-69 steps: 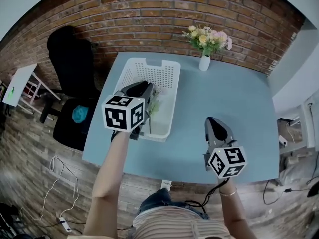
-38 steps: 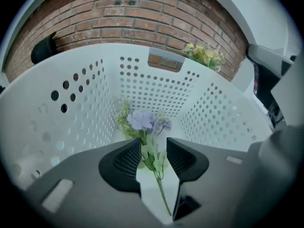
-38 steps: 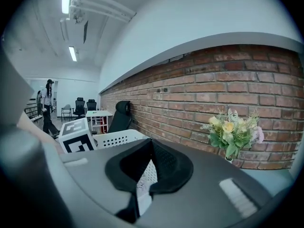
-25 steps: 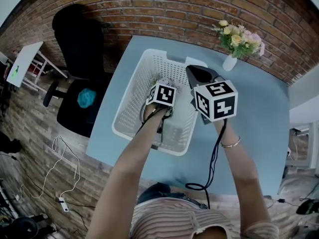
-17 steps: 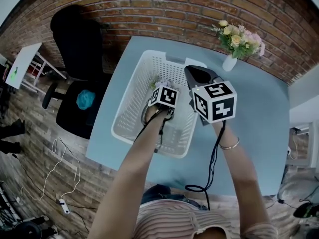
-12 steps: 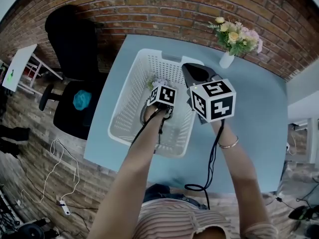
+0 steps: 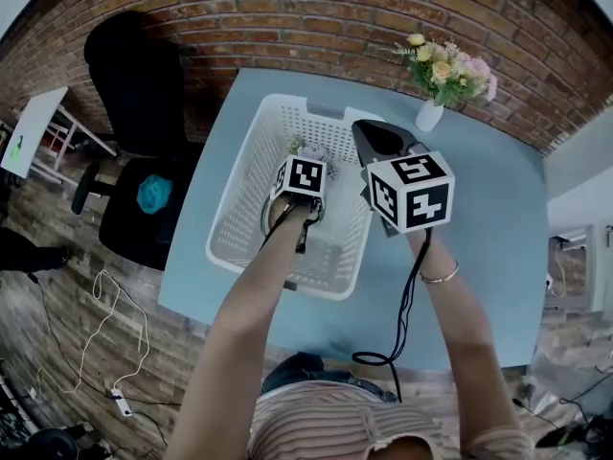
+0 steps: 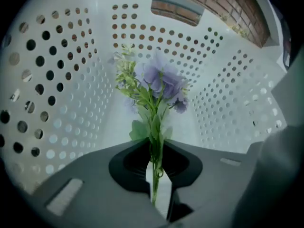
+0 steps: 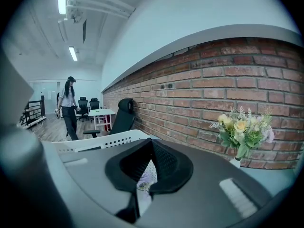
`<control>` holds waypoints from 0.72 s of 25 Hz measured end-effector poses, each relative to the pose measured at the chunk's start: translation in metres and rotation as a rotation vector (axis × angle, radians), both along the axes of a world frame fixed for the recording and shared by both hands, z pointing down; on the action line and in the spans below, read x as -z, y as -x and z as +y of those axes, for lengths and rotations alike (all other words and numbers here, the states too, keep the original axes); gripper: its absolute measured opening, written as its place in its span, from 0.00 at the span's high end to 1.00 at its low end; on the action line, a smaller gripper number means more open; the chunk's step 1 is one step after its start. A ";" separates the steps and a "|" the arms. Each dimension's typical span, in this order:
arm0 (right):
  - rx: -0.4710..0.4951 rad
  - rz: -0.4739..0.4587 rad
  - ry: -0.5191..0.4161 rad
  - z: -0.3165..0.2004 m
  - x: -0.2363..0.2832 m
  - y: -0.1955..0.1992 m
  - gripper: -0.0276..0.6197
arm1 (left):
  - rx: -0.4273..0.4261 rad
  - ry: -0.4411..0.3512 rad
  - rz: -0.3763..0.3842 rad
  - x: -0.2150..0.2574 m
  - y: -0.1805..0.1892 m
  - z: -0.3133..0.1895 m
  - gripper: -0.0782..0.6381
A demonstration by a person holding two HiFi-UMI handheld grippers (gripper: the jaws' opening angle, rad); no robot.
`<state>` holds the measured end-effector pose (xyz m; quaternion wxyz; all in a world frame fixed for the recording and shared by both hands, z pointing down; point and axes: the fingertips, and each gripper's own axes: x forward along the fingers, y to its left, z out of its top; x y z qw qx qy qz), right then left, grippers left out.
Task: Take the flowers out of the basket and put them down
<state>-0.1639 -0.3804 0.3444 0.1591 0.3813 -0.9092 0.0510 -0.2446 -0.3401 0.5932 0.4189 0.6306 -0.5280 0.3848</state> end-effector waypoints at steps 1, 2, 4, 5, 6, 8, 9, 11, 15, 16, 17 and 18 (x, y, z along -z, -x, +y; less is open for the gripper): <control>0.000 0.000 -0.003 0.002 0.001 0.000 0.95 | 0.007 -0.011 0.015 0.005 0.001 0.000 0.80; -0.001 0.001 -0.007 0.003 0.002 0.000 0.95 | 0.011 -0.026 0.032 0.011 0.001 0.000 0.80; -0.004 0.000 -0.014 0.007 0.005 0.000 0.95 | 0.020 -0.062 0.085 0.029 -0.004 0.001 0.80; -0.006 -0.001 -0.016 0.009 0.006 0.000 0.95 | 0.031 -0.071 0.116 0.037 -0.008 0.004 0.80; -0.007 -0.004 -0.018 0.010 0.008 -0.001 0.95 | 0.045 -0.075 0.141 0.043 -0.011 0.006 0.80; -0.012 -0.007 -0.025 0.013 0.012 -0.002 0.95 | 0.060 -0.098 0.165 0.056 -0.013 0.008 0.80; -0.015 -0.007 -0.028 0.015 0.014 -0.003 0.95 | 0.060 -0.119 0.170 0.063 -0.013 0.007 0.80; -0.022 -0.009 -0.035 0.019 0.017 -0.006 0.95 | 0.050 -0.174 0.173 0.077 -0.012 0.004 0.80; -0.042 -0.016 -0.049 0.027 0.025 -0.012 0.95 | 0.023 -0.251 0.166 0.104 -0.010 0.001 0.80; -0.046 -0.015 -0.052 0.028 0.026 -0.014 0.95 | 0.016 -0.263 0.171 0.110 -0.011 0.001 0.80; -0.050 -0.014 -0.054 0.030 0.028 -0.015 0.95 | 0.010 -0.277 0.178 0.117 -0.012 0.001 0.80; -0.055 -0.013 -0.056 0.032 0.029 -0.017 0.95 | 0.001 -0.292 0.182 0.123 -0.014 0.000 0.80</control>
